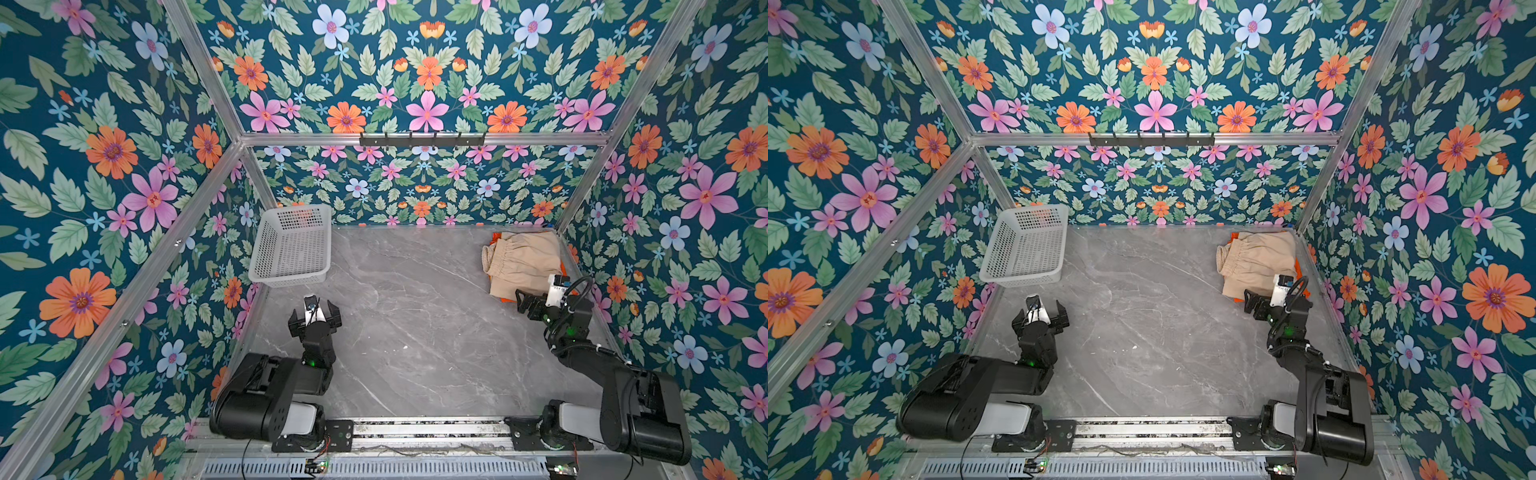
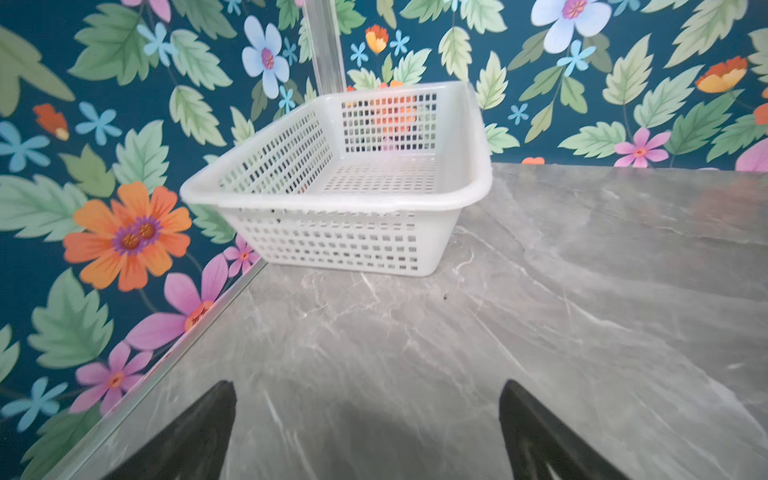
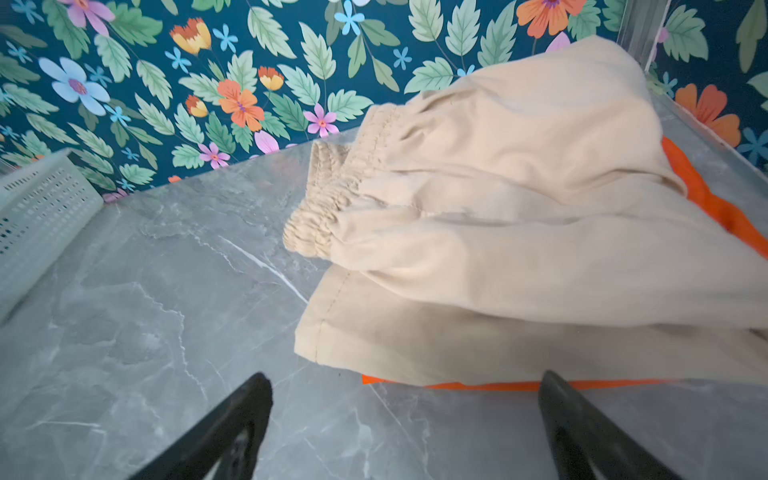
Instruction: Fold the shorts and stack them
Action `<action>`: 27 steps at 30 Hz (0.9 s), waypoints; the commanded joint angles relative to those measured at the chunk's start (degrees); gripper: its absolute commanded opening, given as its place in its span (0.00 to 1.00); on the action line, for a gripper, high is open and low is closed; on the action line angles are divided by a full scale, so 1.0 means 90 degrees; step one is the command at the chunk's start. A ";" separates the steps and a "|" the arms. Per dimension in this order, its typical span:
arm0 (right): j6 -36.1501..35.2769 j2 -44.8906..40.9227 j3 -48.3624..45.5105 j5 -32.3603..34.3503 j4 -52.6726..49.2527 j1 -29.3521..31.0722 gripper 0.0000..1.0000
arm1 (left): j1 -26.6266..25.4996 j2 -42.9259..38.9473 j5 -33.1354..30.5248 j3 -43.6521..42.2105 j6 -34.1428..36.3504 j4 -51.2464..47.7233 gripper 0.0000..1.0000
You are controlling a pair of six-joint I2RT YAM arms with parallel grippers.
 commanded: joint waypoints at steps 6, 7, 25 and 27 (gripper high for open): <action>-0.0536 0.0685 0.0181 0.0894 0.0957 0.0547 0.99 | 0.0833 0.0661 0.1159 0.0971 -0.0446 -0.0192 1.00; -0.0536 0.0620 0.0221 0.0915 0.0764 0.0547 0.99 | 0.0833 0.0552 0.1147 0.1005 -0.0486 -0.0499 1.00; -0.0536 0.0640 0.0213 0.0915 0.0839 0.0555 0.99 | 0.0823 0.0645 0.1143 0.0984 -0.0422 -0.0255 1.00; -0.0538 0.0643 0.0213 0.0915 0.0834 0.0557 0.99 | 0.0823 0.0660 0.1262 0.1006 -0.0411 -0.0305 1.00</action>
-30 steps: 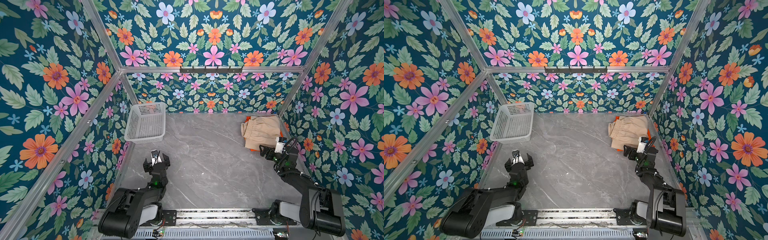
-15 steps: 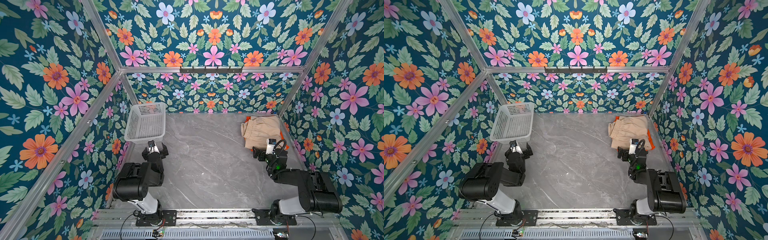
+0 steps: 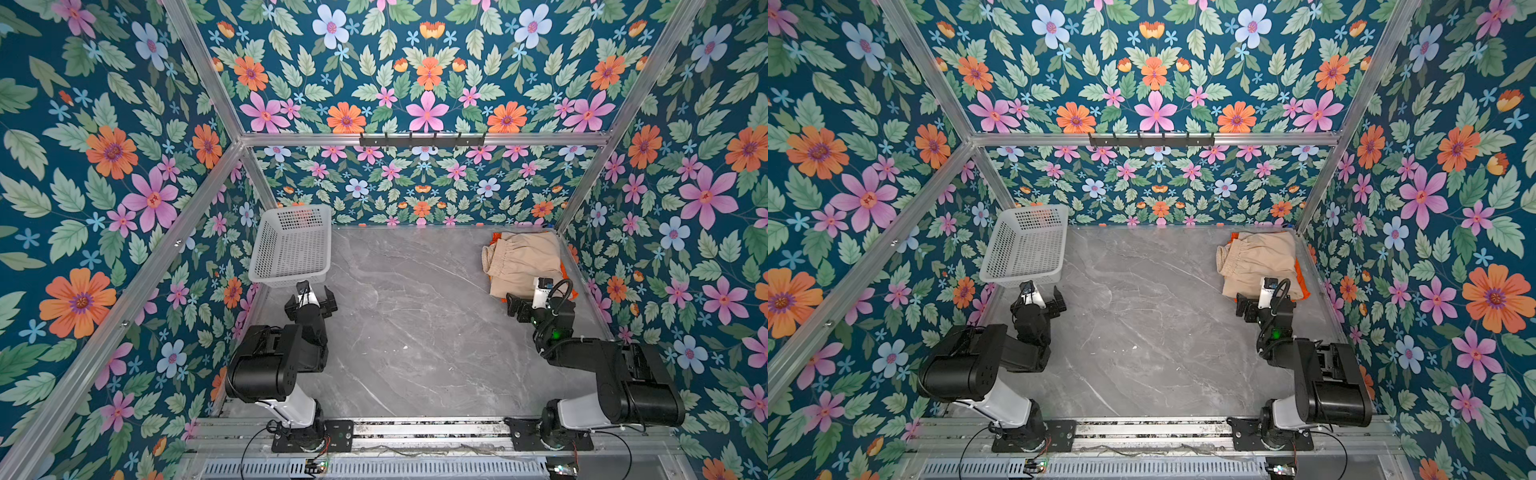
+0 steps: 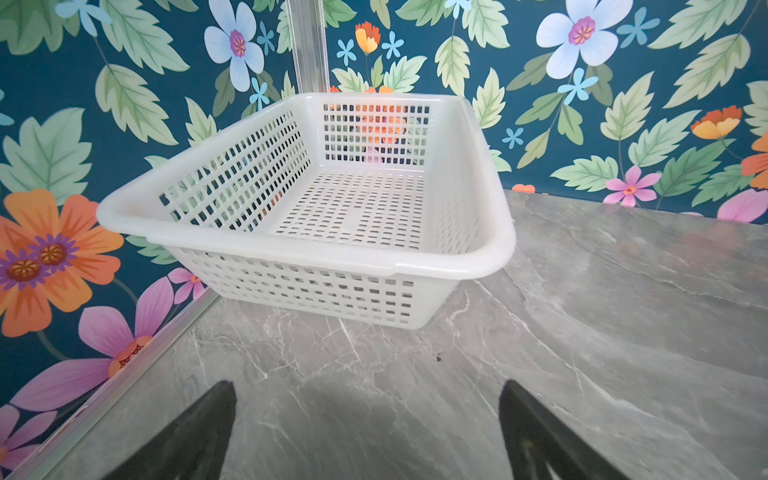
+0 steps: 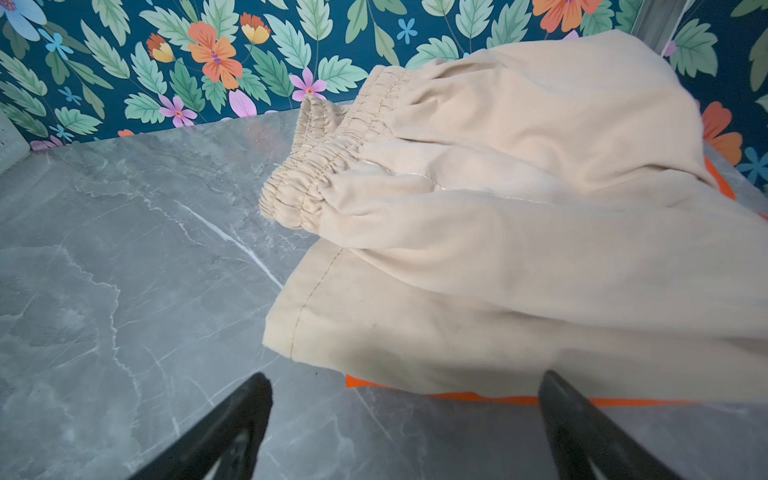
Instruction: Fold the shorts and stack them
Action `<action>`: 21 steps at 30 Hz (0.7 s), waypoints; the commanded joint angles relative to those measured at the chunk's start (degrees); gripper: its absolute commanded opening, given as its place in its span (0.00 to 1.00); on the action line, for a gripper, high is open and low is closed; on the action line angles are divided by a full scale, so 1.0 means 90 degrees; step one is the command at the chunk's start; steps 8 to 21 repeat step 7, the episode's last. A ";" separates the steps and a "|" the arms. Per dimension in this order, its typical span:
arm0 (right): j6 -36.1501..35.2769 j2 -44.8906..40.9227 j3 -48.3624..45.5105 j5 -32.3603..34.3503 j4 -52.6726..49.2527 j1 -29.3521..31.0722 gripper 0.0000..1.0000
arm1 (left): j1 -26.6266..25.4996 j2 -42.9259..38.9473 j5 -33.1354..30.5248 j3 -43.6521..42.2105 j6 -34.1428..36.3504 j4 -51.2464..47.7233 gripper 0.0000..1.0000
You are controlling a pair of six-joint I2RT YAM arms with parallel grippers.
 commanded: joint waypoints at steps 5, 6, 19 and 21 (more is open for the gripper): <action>-0.0088 -0.0021 0.0022 0.0056 0.0176 0.0011 0.99 | -0.0002 0.0023 0.0326 0.0095 0.0079 -0.0065 1.00; -0.0084 -0.0021 0.0021 0.0056 0.0179 0.0004 0.99 | 0.0005 0.0011 0.0329 0.0072 0.0092 -0.0054 1.00; -0.0081 -0.0021 0.0021 0.0056 0.0178 -0.0001 0.99 | 0.0004 0.0010 0.0325 0.0071 0.0093 -0.0058 1.00; -0.0081 -0.0021 0.0021 0.0056 0.0178 -0.0001 0.99 | 0.0004 0.0010 0.0325 0.0071 0.0093 -0.0058 1.00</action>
